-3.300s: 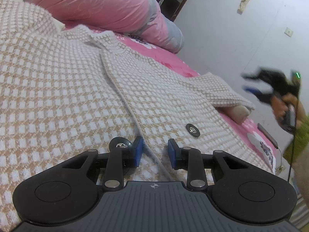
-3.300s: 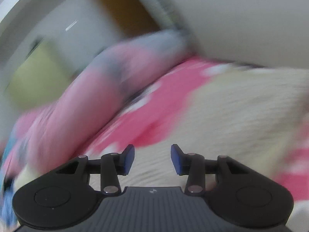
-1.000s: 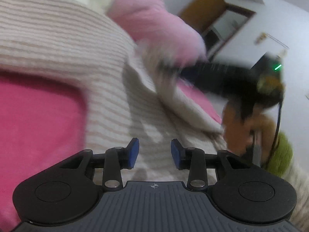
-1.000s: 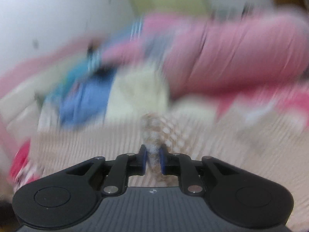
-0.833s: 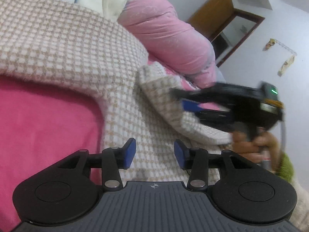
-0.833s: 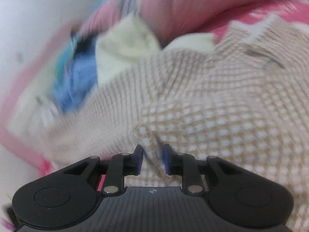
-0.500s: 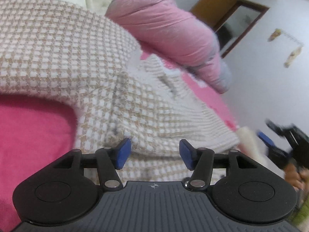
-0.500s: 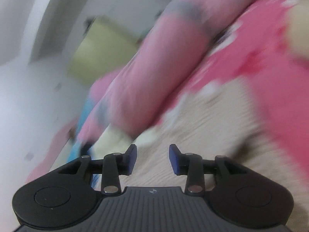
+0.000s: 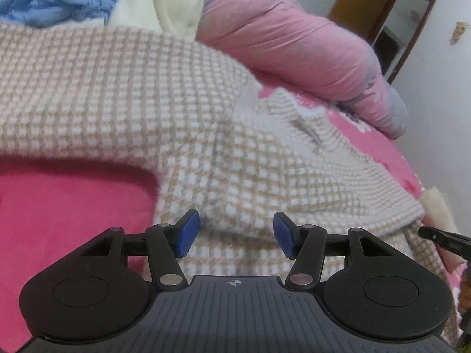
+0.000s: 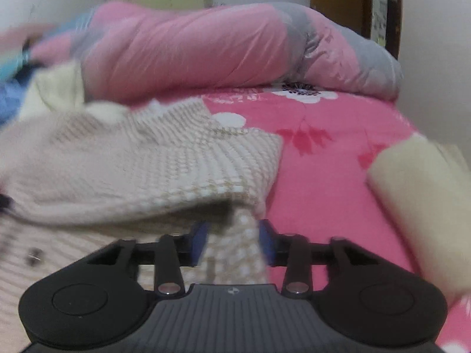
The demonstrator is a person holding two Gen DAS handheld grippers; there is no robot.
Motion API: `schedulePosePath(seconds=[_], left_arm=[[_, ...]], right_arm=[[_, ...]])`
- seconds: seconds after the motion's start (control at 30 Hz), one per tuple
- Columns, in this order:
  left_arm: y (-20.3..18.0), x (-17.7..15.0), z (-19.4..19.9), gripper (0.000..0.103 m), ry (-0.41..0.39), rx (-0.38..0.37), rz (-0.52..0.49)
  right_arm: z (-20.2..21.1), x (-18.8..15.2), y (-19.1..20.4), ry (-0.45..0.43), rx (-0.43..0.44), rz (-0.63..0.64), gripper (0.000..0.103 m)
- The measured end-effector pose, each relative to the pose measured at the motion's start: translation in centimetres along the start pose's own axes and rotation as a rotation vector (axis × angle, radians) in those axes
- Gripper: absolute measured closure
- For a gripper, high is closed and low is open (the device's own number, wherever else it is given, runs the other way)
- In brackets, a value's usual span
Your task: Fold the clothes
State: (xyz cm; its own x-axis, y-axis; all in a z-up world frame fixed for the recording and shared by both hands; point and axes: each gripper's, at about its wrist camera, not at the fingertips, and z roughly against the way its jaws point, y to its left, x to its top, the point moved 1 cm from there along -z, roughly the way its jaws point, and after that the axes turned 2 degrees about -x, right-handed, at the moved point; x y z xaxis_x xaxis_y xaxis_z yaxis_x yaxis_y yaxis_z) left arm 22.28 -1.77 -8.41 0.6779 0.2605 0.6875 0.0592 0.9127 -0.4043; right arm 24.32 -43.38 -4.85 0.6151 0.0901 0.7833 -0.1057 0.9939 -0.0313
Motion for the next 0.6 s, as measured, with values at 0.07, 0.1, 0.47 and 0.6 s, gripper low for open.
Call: schedulePosePath(seconds=[0.07, 0.1, 0.47, 0.6], left_arm=[[0.3, -0.1, -0.4, 0.047, 0.011, 0.000, 0.007], [0.4, -0.2, -0.4, 0.047, 0.014, -0.008, 0.005], [1.7, 1.1, -0.6, 0.047, 0.054, -0.115, 0.061], [0.5, 1.3, -1.5, 0.047, 0.092, -0.107, 0.016]], right_arm=[[-1.9, -1.2, -3.4, 0.024, -0.029, -0.187, 0.094], [-2.9, -2.1, -5.6, 0.040, -0.004, -0.325, 0.097], [0.3, -5.6, -10.5, -0.165, 0.246, -0.620, 0.093], [-0.3, -4.7, -8.5, -0.094, 0.275, -0.535, 0.077]])
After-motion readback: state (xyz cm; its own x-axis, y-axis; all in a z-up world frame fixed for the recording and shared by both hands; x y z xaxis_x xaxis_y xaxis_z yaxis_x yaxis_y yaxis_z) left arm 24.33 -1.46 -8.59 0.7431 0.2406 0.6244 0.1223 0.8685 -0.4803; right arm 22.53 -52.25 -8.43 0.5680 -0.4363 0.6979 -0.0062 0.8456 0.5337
